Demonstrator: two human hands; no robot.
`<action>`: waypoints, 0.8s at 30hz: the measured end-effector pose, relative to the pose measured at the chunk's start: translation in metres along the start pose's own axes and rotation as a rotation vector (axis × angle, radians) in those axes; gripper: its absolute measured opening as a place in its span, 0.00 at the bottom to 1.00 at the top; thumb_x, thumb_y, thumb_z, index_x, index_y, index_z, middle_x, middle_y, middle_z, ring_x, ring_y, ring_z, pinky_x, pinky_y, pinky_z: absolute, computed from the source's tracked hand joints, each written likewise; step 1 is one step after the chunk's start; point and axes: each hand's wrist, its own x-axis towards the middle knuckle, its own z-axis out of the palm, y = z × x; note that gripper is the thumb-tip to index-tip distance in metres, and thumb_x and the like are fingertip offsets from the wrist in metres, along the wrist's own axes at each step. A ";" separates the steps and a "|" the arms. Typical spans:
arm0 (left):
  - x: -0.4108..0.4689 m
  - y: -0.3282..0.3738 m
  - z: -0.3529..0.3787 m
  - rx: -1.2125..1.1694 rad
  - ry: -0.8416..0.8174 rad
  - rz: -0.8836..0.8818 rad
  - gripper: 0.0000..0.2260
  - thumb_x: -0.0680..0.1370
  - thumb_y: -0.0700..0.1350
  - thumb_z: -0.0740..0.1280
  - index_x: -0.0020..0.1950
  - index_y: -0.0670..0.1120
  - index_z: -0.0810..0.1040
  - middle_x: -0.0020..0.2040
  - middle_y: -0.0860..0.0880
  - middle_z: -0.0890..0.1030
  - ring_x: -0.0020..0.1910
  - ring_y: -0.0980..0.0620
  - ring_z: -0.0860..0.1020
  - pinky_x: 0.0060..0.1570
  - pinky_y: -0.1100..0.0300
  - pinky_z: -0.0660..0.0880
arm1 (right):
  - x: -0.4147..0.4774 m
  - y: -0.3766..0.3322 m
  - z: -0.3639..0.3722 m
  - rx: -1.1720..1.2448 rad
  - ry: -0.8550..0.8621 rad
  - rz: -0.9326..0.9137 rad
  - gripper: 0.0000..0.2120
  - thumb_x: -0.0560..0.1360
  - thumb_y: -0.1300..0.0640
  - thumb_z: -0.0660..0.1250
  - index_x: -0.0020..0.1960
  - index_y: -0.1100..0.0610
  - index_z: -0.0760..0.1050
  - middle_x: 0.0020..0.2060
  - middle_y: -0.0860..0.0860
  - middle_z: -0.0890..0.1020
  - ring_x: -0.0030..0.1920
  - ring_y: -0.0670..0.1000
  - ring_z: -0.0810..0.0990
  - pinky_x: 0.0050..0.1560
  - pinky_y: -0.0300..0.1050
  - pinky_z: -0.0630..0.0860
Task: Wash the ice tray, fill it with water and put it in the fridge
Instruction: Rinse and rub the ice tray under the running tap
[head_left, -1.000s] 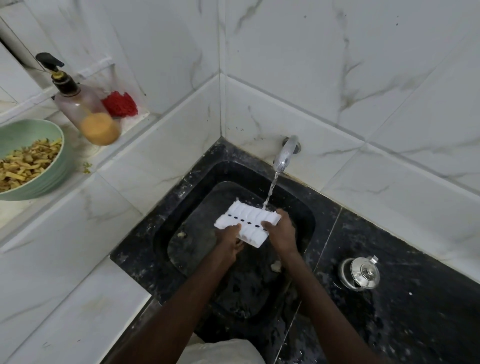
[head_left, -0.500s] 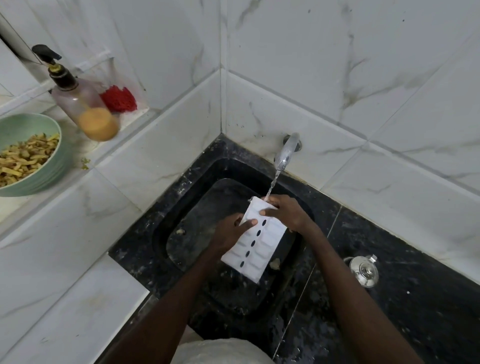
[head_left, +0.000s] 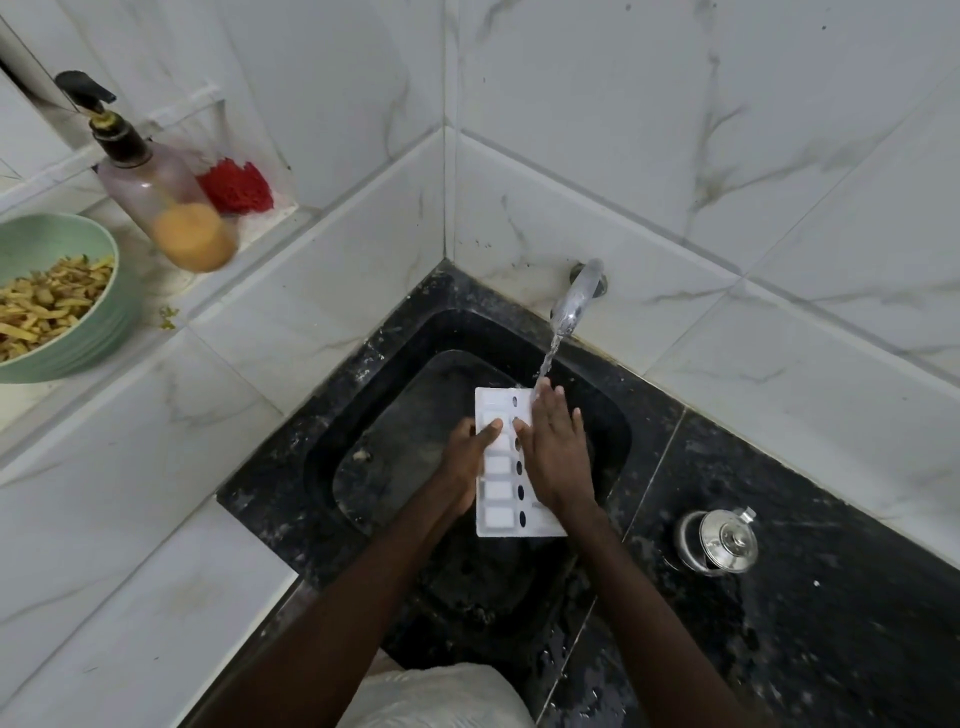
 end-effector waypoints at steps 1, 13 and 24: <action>-0.001 0.000 0.004 -0.003 0.027 -0.001 0.16 0.83 0.43 0.68 0.69 0.37 0.75 0.62 0.34 0.83 0.58 0.33 0.83 0.60 0.35 0.80 | 0.002 0.000 -0.002 -0.014 0.017 0.014 0.30 0.88 0.45 0.46 0.85 0.56 0.44 0.84 0.51 0.46 0.85 0.50 0.42 0.85 0.54 0.43; -0.004 -0.003 0.005 -0.067 0.118 0.005 0.15 0.83 0.44 0.68 0.67 0.39 0.72 0.59 0.37 0.84 0.45 0.46 0.85 0.39 0.51 0.83 | 0.000 0.004 -0.008 -0.136 -0.086 -0.146 0.30 0.88 0.42 0.44 0.85 0.54 0.43 0.84 0.50 0.47 0.84 0.49 0.41 0.84 0.56 0.41; 0.006 -0.003 0.001 -0.133 0.188 0.010 0.16 0.84 0.43 0.67 0.69 0.37 0.70 0.61 0.35 0.83 0.49 0.41 0.84 0.50 0.42 0.84 | -0.006 0.000 -0.005 -0.154 -0.130 -0.183 0.32 0.87 0.39 0.43 0.85 0.53 0.43 0.84 0.47 0.44 0.84 0.50 0.40 0.84 0.56 0.39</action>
